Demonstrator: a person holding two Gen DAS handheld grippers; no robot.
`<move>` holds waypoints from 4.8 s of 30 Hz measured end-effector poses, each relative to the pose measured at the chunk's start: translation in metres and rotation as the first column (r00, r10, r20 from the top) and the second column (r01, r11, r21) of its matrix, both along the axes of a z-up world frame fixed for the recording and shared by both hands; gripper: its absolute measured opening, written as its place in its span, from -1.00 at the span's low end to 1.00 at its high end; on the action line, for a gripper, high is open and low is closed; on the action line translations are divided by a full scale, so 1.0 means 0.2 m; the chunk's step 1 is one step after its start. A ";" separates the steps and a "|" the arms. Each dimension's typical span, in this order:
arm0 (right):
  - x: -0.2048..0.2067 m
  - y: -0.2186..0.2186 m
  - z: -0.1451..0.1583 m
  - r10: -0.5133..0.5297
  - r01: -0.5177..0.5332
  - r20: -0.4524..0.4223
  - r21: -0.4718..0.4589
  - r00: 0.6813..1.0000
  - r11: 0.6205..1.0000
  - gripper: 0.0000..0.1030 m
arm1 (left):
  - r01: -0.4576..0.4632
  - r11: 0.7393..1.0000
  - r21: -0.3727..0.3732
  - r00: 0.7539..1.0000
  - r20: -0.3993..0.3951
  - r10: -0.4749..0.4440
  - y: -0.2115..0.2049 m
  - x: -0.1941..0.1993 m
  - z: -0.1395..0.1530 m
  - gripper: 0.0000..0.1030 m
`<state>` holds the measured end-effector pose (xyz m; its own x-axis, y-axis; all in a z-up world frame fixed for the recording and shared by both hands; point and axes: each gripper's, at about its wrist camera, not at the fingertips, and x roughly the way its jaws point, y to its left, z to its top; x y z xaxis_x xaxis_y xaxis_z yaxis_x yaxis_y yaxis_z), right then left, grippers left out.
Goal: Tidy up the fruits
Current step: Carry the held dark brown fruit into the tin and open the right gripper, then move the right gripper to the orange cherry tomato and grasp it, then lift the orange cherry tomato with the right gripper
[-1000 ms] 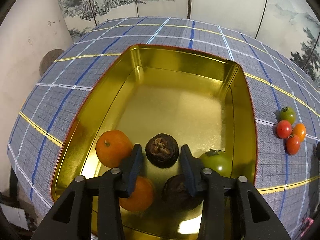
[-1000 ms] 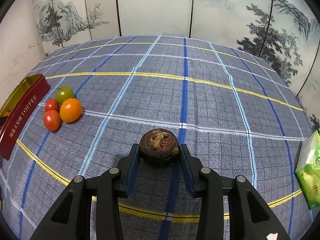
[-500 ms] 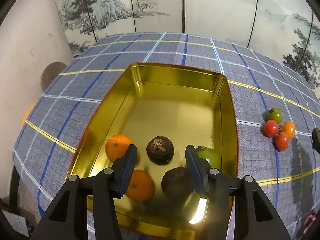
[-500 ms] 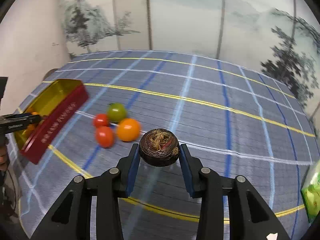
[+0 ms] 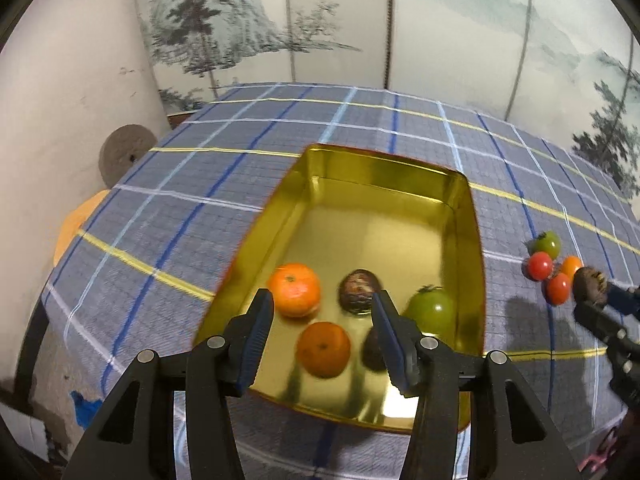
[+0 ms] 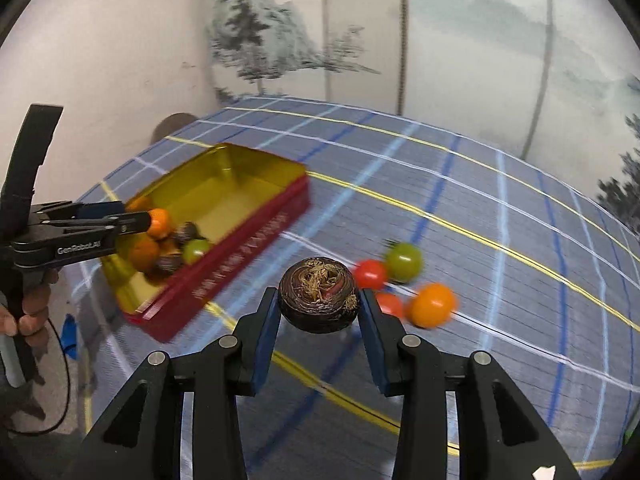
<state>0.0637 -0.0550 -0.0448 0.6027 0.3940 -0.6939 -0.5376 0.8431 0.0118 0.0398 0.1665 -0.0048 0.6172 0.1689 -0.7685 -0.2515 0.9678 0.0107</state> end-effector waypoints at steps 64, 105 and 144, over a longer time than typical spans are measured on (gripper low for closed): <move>-0.10 0.71 -0.16 0.264 -0.270 -0.077 -0.082 0.961 0.959 -0.25 | -0.196 0.980 -0.035 0.979 -0.059 0.194 0.43 -0.32 -0.07 0.14; 0.18 -0.40 -0.20 -0.216 0.212 -0.073 -0.058 0.974 0.975 -0.22 | 0.118 0.993 -0.024 0.991 -0.052 -0.119 -0.22 -0.12 0.01 0.17; 0.31 -0.60 -0.29 -0.267 0.263 -0.065 -0.063 0.961 0.963 -0.33 | 0.309 0.947 -0.083 0.943 -0.103 -0.317 -0.81 0.23 -0.11 0.17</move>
<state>0.1265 -0.1742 -0.1026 0.6284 0.1880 -0.7548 -0.2940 0.9558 -0.0067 0.0866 0.0041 -0.0265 0.5389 -0.0711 -0.8394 0.0636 0.9970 -0.0436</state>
